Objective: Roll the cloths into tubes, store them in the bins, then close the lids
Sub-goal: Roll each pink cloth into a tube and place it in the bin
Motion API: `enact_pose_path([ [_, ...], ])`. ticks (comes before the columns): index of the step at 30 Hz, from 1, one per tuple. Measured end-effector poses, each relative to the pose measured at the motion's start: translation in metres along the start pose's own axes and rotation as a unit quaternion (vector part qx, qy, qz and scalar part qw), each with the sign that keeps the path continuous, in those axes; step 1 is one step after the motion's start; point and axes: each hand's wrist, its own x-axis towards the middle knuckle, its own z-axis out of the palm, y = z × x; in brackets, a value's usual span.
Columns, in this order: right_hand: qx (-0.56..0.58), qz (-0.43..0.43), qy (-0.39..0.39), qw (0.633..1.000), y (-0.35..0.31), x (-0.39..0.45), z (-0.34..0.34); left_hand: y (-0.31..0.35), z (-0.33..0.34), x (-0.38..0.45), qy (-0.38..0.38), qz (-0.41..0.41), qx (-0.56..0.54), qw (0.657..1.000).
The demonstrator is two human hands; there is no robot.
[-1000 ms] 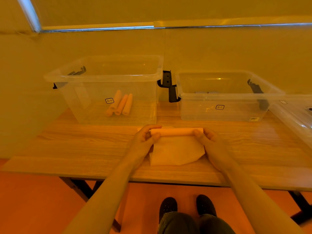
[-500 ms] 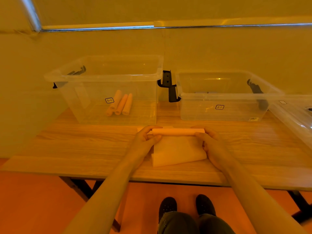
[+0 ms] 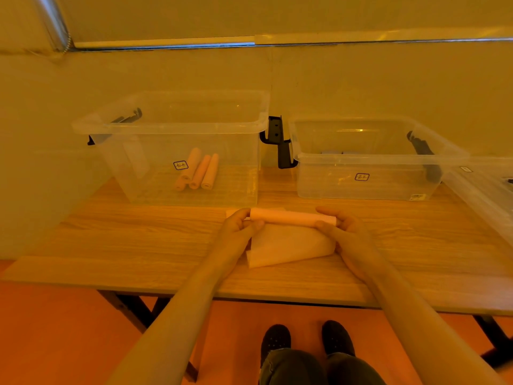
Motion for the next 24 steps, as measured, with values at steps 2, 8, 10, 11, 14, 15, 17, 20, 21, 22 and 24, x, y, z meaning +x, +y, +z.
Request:
enact_pose_path([
  [2, -0.009, 0.000, -0.010, 1.000, -0.001, -0.002, 0.000, -0.001, -0.001, 0.001, 0.005, -0.005, 0.005, 1.000],
  [8, -0.009, -0.009, -0.017, 1.000, 0.000, -0.001, 0.000, -0.002, -0.002, 0.000, 0.015, -0.006, 0.021, 1.000],
  [10, 0.011, -0.001, -0.011, 1.000, 0.000, 0.001, 0.001, 0.001, -0.001, -0.001, 0.009, -0.010, 0.018, 1.000],
  [11, 0.013, 0.003, -0.009, 1.000, -0.002, 0.001, 0.001, 0.003, -0.001, -0.001, 0.007, -0.012, 0.018, 1.000],
  [14, 0.012, 0.014, -0.001, 1.000, -0.003, 0.001, 0.001, 0.005, -0.001, -0.002, -0.006, -0.009, 0.015, 1.000],
  [15, 0.018, 0.014, -0.001, 1.000, -0.003, 0.000, 0.001, 0.005, -0.002, -0.002, -0.010, -0.005, 0.016, 1.000],
  [17, 0.022, 0.013, -0.003, 1.000, -0.003, -0.001, 0.001, 0.005, -0.001, -0.004, -0.017, 0.000, 0.015, 1.000],
  [20, 0.017, 0.013, -0.004, 1.000, -0.002, -0.001, 0.001, 0.008, -0.001, -0.005, -0.023, 0.007, 0.007, 1.000],
  [21, 0.014, 0.013, -0.003, 1.000, -0.002, -0.001, 0.001, 0.008, 0.000, -0.005, -0.024, 0.009, 0.008, 1.000],
  [22, 0.013, 0.012, -0.002, 1.000, -0.002, 0.000, 0.001, 0.008, 0.000, -0.005, -0.025, 0.011, 0.008, 1.000],
  [24, 0.012, 0.004, 0.000, 1.000, -0.002, 0.000, 0.001, 0.008, 0.001, -0.007, -0.022, 0.013, 0.007, 1.000],
])
